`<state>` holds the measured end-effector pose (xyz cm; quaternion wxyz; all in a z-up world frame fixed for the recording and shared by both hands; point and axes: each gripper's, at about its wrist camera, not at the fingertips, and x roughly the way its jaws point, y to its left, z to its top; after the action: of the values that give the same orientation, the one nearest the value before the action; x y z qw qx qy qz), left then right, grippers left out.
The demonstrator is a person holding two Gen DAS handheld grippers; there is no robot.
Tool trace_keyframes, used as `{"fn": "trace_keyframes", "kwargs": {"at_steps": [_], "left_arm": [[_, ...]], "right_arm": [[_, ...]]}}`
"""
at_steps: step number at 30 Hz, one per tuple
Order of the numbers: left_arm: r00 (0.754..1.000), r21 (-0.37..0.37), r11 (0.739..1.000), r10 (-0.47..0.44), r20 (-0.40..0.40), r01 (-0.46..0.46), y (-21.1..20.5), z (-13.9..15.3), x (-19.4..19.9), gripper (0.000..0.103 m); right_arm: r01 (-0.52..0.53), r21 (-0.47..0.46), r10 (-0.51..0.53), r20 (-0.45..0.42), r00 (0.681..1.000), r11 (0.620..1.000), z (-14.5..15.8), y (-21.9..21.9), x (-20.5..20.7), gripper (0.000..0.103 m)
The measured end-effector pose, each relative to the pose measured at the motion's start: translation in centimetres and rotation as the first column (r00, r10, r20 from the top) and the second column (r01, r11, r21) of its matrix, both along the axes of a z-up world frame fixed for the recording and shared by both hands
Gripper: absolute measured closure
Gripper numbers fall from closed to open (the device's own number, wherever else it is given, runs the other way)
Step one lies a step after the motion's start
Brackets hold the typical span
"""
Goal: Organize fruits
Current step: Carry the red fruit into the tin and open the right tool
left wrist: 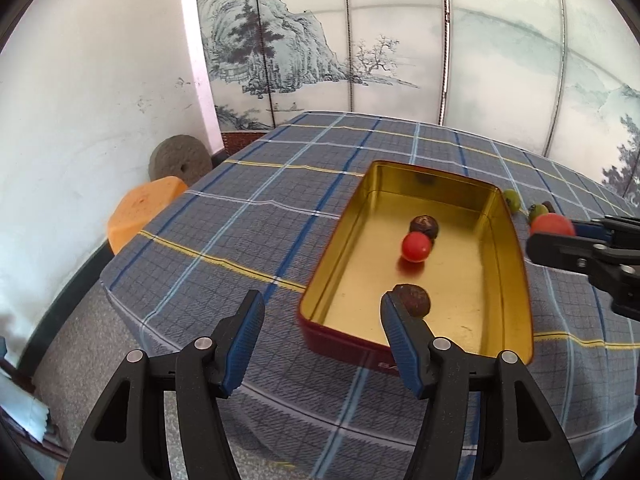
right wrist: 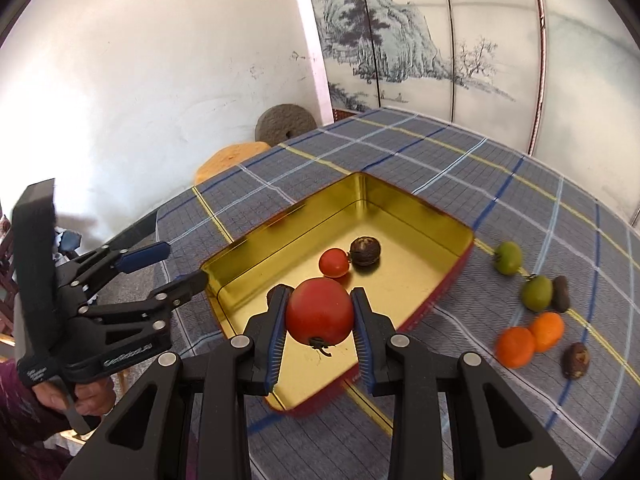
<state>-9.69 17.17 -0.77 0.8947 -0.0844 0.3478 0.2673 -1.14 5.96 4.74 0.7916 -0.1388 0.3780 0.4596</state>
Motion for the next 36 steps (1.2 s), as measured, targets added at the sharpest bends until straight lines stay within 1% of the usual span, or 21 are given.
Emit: {"fn": "trace_keyframes", "kwargs": {"at_steps": [1,3,7,11,14,16,20,26,36], "left_arm": [[1.000,0.006,1.000,0.000,0.002,0.000,0.1,-0.1,-0.2,0.034],[1.000,0.013,1.000,0.004,0.013,-0.004,0.3,-0.2,-0.5,0.032],[0.999,-0.012,1.000,0.018,0.027,-0.018,1.1,-0.5,-0.8,0.031],[0.997,-0.013,0.998,0.060,0.042,-0.060,1.6,-0.7,-1.2,0.031],[0.995,-0.009,0.997,0.074,0.067,-0.073,1.8,-0.7,-1.7,0.031],[0.994,-0.006,0.997,0.077,0.071,-0.077,1.9,-0.6,-1.8,0.031],[0.997,0.006,0.998,0.066,0.028,-0.066,1.9,-0.6,-1.6,0.031],[0.998,0.014,0.998,0.058,-0.003,-0.058,1.7,-0.8,-1.4,0.031],[0.998,0.030,0.999,0.039,-0.039,-0.038,1.0,-1.2,-1.0,0.030]], "right_arm": [[0.000,-0.005,0.000,-0.004,1.000,1.000,-0.3,0.4,0.1,0.074],[0.000,-0.020,0.000,-0.012,1.000,1.000,-0.8,0.9,0.4,0.074],[-0.009,-0.046,0.008,-0.022,1.000,0.999,-1.9,1.9,1.2,0.074],[-0.015,-0.080,0.012,-0.035,0.999,0.997,-3.1,3.4,2.0,0.074],[-0.013,-0.100,0.009,-0.046,0.999,0.995,-4.0,4.1,2.5,0.074],[-0.013,-0.115,0.007,-0.048,0.999,0.993,-4.6,4.5,2.6,0.074],[-0.009,-0.135,0.001,-0.063,0.998,0.991,-5.7,5.3,2.9,0.074],[-0.010,-0.152,-0.001,-0.072,0.997,0.988,-6.5,6.2,3.2,0.074],[-0.015,-0.148,0.006,-0.064,0.998,0.989,-6.5,7.1,3.1,0.072]]}}
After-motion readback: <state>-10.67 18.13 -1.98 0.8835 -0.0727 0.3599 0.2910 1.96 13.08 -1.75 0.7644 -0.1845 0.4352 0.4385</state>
